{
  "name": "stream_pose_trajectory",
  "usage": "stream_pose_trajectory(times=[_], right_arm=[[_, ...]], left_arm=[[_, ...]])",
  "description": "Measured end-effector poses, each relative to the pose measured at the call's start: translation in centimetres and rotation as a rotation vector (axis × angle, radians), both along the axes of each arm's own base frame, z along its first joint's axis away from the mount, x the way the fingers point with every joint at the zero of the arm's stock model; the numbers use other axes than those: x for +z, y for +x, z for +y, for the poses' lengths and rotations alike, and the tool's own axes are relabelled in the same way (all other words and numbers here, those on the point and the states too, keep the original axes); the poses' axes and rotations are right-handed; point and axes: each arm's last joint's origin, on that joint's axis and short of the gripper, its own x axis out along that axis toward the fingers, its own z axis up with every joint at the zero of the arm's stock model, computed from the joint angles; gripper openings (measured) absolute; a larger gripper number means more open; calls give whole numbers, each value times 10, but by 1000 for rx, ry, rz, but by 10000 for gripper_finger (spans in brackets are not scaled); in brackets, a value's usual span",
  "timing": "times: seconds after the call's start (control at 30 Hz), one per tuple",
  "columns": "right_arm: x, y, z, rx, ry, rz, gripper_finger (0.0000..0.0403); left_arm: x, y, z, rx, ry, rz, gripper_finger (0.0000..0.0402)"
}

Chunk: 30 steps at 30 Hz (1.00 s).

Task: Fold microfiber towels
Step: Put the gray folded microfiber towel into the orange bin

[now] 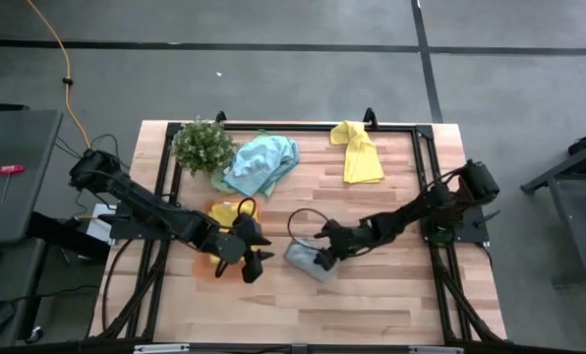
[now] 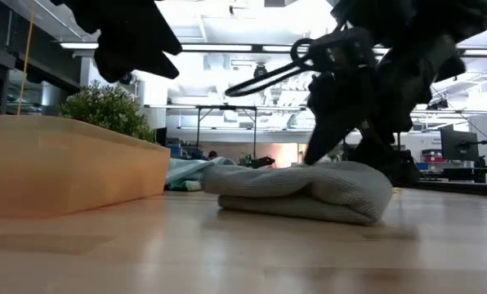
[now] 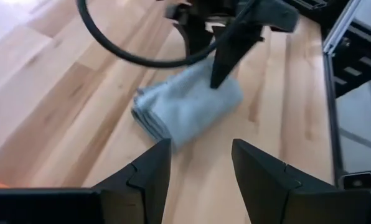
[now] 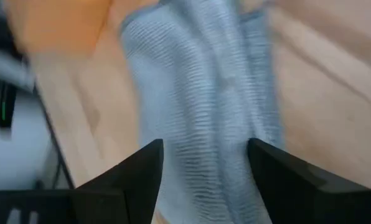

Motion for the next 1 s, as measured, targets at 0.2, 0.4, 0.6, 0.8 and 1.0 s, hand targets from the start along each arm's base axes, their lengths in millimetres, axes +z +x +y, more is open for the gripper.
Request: stream_pose_trajectory(times=[0.2, 0.4, 0.6, 0.8, 1.0], right_arm=[[-1, -2, 8, -367, 55, -25, 229], [14, -2, -1, -401, 1, -81, 229], [43, -18, -27, -400, -124, -53, 229], [75, -44, -51, -453, -213, -20, 229], [95, -63, -64, -512, -231, -30, 229]], left_arm=[[0, 3, 11, -4, 53, 10, 161], [0, 6, 19, -9, 39, 19, 161], [-13, 16, 16, -108, 35, 46, 161], [-34, 48, 5, -268, 131, 152, 162], [-49, 86, -6, -427, 292, 237, 192]])
